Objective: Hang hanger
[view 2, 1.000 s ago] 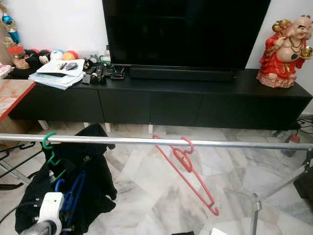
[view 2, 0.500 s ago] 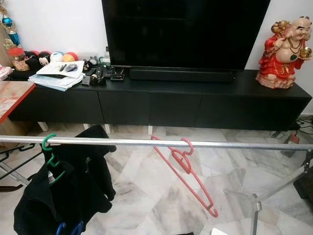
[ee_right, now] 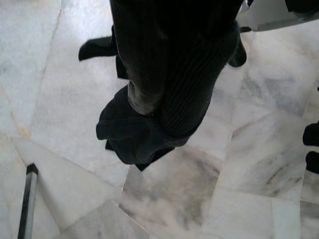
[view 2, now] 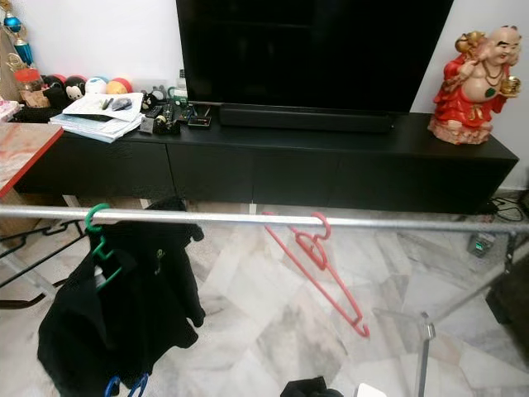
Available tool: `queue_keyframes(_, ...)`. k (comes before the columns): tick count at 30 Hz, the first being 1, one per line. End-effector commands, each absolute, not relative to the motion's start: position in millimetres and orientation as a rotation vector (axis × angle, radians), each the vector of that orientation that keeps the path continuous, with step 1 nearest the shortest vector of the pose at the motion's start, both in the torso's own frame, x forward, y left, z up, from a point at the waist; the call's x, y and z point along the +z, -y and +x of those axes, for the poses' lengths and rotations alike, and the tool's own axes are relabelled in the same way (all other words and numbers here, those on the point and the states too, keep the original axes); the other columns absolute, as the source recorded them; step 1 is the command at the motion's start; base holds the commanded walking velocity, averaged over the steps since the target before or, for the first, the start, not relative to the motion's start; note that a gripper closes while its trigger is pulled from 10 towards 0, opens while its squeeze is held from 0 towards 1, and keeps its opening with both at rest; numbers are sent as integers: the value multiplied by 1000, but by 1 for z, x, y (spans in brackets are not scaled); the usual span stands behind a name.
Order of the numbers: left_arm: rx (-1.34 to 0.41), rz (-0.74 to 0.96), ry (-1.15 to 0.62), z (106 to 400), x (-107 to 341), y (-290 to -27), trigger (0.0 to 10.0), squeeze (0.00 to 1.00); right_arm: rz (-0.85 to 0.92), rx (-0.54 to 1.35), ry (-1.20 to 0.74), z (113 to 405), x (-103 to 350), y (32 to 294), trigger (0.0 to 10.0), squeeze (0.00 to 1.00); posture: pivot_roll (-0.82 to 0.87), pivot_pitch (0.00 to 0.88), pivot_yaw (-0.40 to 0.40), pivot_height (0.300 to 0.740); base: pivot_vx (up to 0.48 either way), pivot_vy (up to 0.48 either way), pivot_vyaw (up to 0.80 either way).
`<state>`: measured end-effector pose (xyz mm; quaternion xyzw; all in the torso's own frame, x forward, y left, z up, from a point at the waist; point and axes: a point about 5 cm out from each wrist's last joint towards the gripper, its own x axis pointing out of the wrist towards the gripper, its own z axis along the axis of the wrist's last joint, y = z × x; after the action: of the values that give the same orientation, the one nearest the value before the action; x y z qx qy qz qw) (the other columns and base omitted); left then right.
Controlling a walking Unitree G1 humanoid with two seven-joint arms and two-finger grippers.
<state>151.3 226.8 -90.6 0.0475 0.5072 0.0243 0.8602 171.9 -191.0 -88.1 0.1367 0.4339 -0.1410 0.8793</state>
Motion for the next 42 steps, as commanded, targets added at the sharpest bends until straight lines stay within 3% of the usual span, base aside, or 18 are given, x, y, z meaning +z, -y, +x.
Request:
queue_keyframes(1,50,106,-1086,145,-94,-225,10000,0,282,-294,-900,172,-88,191,10000,0,82,0,-23,740,-345,0,0)
queue_keyframes(42,42,102,-1122,138,-98,-218,10000,0,275,-295,-896,173,-87,193,10000,0,89,0,-38,740,-349,0,0)
